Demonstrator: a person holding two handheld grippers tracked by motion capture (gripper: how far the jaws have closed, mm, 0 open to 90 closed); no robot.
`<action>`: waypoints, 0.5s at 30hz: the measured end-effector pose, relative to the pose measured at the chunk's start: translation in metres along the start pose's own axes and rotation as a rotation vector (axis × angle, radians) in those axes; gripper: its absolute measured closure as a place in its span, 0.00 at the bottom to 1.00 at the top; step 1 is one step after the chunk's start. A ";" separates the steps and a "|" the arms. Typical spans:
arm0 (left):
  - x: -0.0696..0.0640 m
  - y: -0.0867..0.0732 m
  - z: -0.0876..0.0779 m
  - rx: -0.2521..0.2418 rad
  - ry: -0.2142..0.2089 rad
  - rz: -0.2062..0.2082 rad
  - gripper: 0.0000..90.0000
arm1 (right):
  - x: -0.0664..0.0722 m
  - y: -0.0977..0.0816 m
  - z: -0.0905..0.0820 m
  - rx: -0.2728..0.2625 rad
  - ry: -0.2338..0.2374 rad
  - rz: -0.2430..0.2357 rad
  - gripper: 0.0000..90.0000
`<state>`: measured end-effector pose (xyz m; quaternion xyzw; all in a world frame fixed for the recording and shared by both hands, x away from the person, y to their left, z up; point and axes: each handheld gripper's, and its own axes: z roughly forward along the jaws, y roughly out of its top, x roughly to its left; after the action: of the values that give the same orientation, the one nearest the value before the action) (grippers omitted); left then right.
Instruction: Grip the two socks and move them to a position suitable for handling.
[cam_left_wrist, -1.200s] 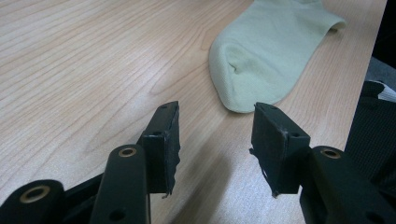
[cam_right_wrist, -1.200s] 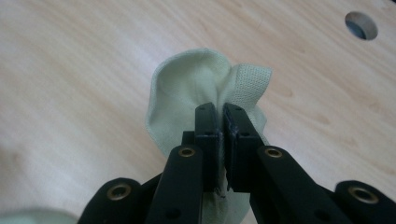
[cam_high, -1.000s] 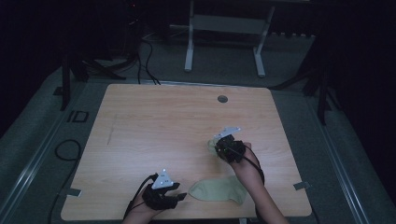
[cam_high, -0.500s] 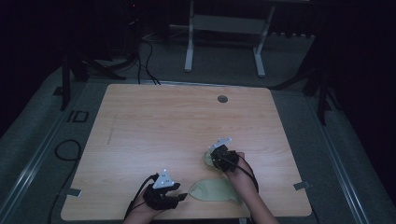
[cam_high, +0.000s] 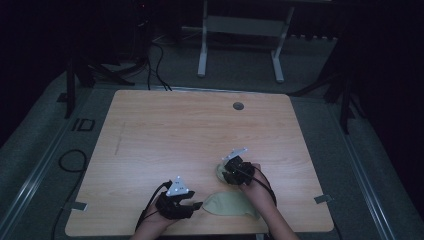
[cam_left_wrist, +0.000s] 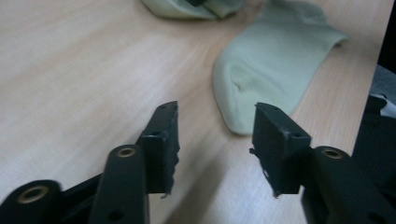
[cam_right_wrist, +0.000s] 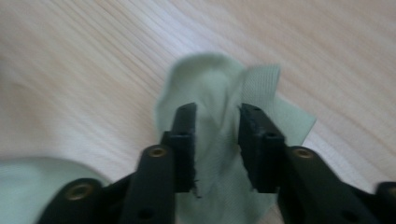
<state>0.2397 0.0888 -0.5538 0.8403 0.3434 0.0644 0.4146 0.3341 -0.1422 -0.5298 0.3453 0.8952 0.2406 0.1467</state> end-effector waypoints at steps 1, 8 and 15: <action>0.001 0.003 0.001 0.009 0.000 -0.004 0.42 | 0.000 0.001 -0.006 -0.015 0.002 -0.009 0.70; 0.003 0.029 0.010 0.006 0.025 0.013 0.40 | -0.019 0.009 -0.041 -0.099 -0.028 -0.017 0.71; 0.008 0.063 0.033 -0.008 0.039 -0.037 0.37 | -0.031 0.004 -0.031 -0.081 0.001 0.012 0.67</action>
<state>0.2914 0.0455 -0.5298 0.8308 0.3666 0.0742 0.4122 0.3454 -0.1718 -0.4986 0.3445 0.8826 0.2776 0.1587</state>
